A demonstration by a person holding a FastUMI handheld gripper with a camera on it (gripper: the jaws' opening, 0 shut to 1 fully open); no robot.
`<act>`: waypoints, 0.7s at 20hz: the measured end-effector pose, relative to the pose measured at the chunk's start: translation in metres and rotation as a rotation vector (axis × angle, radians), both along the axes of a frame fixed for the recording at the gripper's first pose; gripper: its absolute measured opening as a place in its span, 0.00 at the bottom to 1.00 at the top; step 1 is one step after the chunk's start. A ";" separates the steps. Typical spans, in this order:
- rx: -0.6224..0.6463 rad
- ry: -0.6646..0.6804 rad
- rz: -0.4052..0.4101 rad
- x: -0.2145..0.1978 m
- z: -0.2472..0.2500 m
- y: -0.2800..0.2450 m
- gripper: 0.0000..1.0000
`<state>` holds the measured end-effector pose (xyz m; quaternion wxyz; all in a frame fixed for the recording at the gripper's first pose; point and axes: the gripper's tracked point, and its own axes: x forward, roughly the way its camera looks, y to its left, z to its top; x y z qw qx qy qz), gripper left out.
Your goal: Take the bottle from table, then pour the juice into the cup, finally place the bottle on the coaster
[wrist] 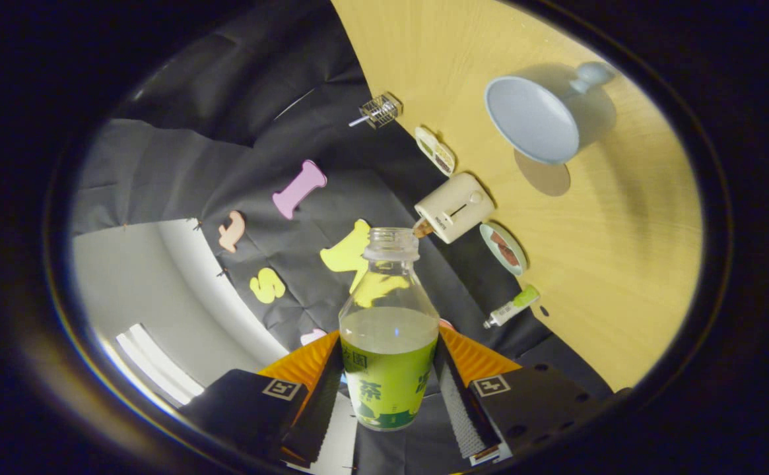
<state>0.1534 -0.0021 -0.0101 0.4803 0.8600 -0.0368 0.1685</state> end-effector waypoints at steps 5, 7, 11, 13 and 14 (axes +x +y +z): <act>-0.315 0.060 -0.060 0.007 -0.021 0.010 0.79; -0.439 0.074 -0.102 0.007 -0.024 0.005 0.79; -0.668 0.102 -0.144 0.008 -0.036 0.002 0.79; -0.797 0.113 -0.148 0.011 -0.043 0.002 0.79; -0.871 0.120 -0.160 0.013 -0.047 -0.001 0.79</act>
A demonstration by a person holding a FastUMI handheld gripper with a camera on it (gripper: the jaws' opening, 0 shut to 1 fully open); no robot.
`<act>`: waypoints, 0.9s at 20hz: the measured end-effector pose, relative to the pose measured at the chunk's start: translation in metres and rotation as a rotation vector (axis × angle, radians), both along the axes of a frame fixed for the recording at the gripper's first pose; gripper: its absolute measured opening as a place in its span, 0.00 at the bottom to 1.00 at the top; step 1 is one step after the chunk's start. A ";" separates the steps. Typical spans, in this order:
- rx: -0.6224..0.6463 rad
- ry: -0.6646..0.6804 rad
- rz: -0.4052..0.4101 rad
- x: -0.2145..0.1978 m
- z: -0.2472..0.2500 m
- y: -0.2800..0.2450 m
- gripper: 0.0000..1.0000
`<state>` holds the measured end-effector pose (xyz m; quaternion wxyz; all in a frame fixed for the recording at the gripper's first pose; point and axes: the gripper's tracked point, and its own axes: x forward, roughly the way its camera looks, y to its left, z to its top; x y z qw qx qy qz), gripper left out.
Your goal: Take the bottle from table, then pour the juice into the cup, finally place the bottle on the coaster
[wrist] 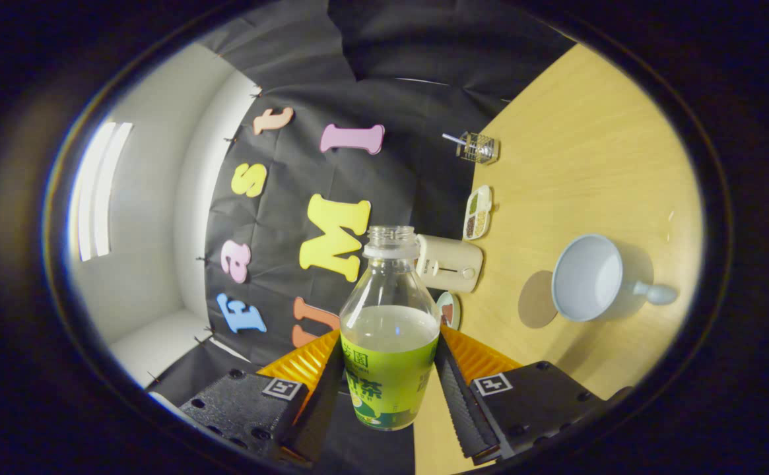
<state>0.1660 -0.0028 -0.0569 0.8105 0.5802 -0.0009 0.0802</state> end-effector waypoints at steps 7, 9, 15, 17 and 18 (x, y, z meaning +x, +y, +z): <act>-0.536 0.069 -0.042 0.013 -0.025 -0.005 0.80; -0.634 0.029 -0.063 0.018 -0.019 -0.006 0.80; -0.925 -0.029 -0.102 0.025 -0.013 0.003 0.81; -0.989 -0.018 -0.127 0.036 -0.013 -0.004 0.81; -1.006 -0.017 -0.148 0.042 -0.011 -0.009 0.81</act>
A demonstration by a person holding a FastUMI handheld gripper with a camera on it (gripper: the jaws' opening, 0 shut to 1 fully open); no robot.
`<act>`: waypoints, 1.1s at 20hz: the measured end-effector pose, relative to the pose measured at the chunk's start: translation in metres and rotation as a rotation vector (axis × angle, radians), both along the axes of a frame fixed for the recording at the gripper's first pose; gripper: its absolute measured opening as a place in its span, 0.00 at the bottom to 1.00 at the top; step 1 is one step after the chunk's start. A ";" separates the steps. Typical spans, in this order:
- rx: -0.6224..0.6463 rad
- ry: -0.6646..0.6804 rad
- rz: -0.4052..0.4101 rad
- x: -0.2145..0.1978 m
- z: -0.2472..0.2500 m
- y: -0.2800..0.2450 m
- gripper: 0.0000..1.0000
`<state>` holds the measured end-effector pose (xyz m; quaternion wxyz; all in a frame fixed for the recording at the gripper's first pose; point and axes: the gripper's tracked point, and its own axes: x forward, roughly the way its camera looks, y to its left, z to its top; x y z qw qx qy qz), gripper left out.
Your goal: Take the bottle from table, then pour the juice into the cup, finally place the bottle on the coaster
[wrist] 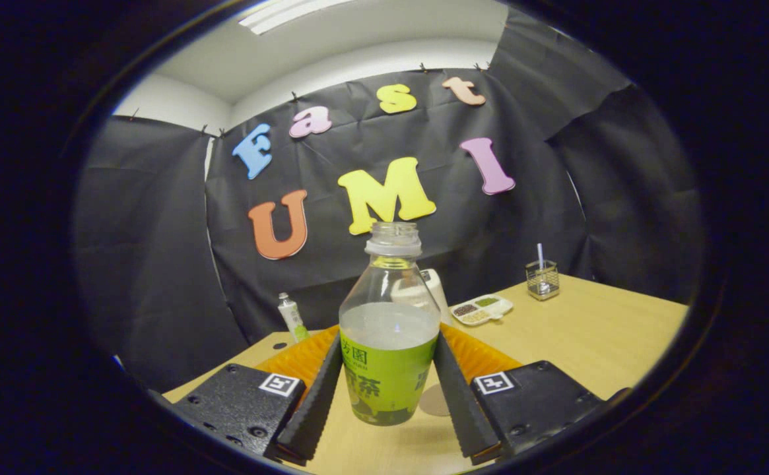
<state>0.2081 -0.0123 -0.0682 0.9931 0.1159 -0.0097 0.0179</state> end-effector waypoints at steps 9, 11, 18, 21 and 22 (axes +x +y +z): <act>-0.275 0.099 -0.078 0.064 -0.026 -0.028 0.83; -0.338 0.103 -0.102 0.078 -0.030 -0.028 0.83; -0.371 0.157 -0.158 0.105 -0.068 -0.031 0.83; -0.305 0.156 -0.140 0.103 -0.075 -0.030 0.83; -0.283 0.151 -0.130 0.101 -0.076 -0.029 0.83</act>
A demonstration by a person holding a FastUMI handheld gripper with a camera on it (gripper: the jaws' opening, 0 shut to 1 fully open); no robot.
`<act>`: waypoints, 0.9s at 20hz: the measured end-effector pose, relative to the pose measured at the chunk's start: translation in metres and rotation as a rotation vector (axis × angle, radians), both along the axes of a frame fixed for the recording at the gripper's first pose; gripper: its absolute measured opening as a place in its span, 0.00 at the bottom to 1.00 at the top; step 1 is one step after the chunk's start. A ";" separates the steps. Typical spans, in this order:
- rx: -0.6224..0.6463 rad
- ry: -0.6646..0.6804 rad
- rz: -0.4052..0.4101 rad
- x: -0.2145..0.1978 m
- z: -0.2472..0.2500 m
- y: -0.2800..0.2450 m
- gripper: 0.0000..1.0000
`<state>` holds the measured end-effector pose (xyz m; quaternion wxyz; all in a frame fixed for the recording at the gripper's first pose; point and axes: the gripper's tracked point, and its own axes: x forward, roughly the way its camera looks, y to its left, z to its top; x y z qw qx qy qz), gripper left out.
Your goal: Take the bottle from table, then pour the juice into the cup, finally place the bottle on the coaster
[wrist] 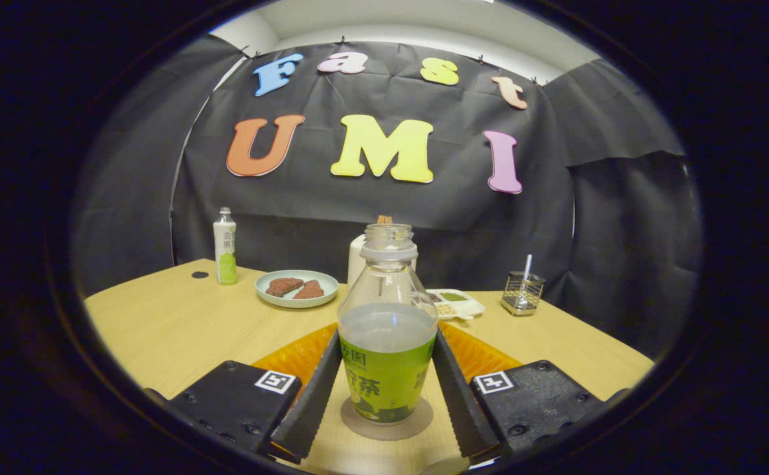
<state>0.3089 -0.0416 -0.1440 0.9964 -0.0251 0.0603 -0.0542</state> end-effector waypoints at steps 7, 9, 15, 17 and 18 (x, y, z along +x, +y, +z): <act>-0.003 0.008 -0.032 -0.002 -0.005 -0.013 0.85; 0.011 0.020 -0.022 -0.004 -0.009 -0.014 0.93; 0.042 0.015 -0.055 -0.011 -0.008 -0.024 1.00; 0.041 0.006 -0.042 -0.013 -0.004 -0.022 1.00; 0.038 0.004 -0.037 -0.014 -0.001 -0.021 1.00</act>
